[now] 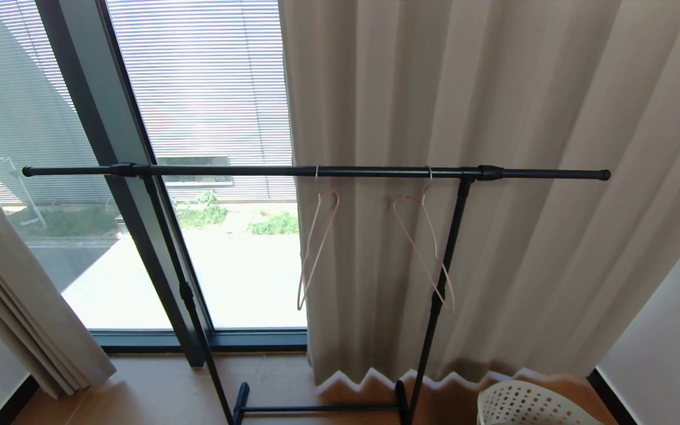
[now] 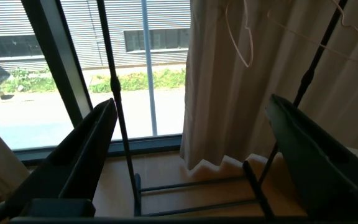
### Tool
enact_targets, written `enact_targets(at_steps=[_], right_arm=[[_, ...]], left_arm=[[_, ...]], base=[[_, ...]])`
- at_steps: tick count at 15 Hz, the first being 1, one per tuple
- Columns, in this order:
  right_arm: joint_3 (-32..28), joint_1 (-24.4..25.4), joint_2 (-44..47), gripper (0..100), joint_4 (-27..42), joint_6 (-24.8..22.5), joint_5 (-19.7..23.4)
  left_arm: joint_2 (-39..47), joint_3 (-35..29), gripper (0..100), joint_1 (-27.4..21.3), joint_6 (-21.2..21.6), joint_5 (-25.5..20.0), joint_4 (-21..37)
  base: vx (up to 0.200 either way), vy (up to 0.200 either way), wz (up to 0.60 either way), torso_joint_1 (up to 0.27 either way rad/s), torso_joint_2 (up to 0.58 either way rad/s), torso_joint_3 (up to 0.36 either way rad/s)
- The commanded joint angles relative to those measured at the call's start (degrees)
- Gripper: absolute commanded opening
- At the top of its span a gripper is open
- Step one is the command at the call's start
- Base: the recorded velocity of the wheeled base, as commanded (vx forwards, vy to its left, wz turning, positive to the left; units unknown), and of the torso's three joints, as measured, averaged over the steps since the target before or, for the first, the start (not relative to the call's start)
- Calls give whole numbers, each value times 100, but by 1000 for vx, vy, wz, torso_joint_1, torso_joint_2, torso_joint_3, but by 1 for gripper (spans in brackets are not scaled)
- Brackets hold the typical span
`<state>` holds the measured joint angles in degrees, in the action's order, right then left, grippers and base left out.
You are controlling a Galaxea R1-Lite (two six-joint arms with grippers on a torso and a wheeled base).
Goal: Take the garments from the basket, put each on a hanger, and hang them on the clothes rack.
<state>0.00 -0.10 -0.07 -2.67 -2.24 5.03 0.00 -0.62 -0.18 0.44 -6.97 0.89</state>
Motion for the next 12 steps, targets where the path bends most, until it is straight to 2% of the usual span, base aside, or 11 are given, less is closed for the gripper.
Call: enact_targets(at_steps=[1,2,3,4,7,10,12], right_arm=[[0,1,7,100,3,-4,6],[0,1,7,100,65,-224,164],[0,1,7,100,56,-233,208],[0,1,7,100,65,-233,226],[0,1,7,100,65,-242,244],[0,10,7,100,56,-215,296],[0,10,7,100,56,-198,296]], left_arm=[[9,1,100,1,0,3,-1],[18,18,100,1,273,-50,8],[18,18,100,1,580,-111,-1],[18,27,100,1,624,-173,-1],[9,27,100,1,545,-208,-1],[9,18,100,1,202,-384,-10],[9,18,100,1,220,-384,-10]], base=[[0,0,0,0,0,0],[0,0,0,0,0,0],[0,0,0,0,0,0],[0,0,0,0,0,0],[0,0,0,0,0,0],[0,0,0,0,0,0],[0,0,0,0,0,0]])
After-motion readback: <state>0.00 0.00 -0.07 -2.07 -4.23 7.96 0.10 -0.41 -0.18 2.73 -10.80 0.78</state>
